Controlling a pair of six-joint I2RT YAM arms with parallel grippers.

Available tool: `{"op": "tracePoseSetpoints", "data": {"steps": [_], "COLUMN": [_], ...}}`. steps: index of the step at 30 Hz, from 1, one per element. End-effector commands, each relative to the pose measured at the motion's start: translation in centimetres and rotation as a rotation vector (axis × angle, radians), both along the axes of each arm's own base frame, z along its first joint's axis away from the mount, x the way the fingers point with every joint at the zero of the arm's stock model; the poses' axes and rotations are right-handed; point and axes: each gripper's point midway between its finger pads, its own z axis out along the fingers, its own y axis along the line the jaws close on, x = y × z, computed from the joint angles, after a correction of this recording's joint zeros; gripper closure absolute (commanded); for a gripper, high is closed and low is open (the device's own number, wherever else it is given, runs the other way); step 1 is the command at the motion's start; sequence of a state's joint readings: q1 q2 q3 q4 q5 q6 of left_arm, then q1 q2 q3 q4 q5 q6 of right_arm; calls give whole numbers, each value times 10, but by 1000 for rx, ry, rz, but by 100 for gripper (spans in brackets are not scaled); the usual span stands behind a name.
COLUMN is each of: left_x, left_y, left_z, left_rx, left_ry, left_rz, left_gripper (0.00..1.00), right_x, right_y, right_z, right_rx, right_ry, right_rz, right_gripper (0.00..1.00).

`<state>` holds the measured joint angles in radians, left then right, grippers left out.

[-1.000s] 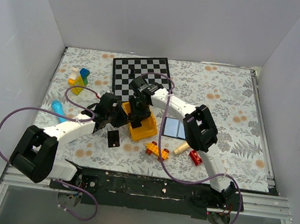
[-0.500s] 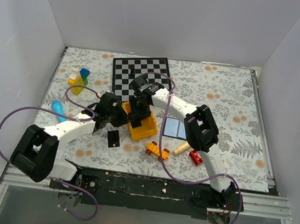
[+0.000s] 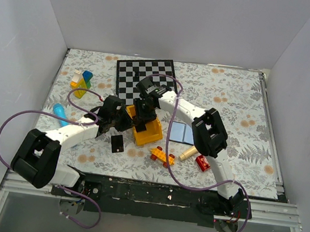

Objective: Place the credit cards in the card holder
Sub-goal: Pick up the credit card from the storage box.

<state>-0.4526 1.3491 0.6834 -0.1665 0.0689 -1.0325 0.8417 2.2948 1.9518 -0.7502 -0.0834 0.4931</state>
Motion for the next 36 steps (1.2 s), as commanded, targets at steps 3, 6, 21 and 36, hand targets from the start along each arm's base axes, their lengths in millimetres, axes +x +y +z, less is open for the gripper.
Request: {"op": "tracePoseSetpoints", "data": {"steps": [3, 6, 21, 36], "left_x": [-3, -3, -1, -2], "left_y": [5, 5, 3, 4], "left_z": [-8, -9, -8, -9], "left_rx": [28, 29, 25, 28], "left_ry": [34, 36, 35, 37], "left_rz": [4, 4, -4, -4], "left_gripper": [100, 100, 100, 100], "right_x": [-4, -7, -16, -23], "right_y": [15, 18, 27, 34], "right_z": [33, 37, 42, 42], "right_rx": [119, 147, 274, 362], "right_ry": [-24, -19, 32, 85], "right_rz": [25, 32, 41, 68], "right_gripper": [50, 51, 65, 67]}}
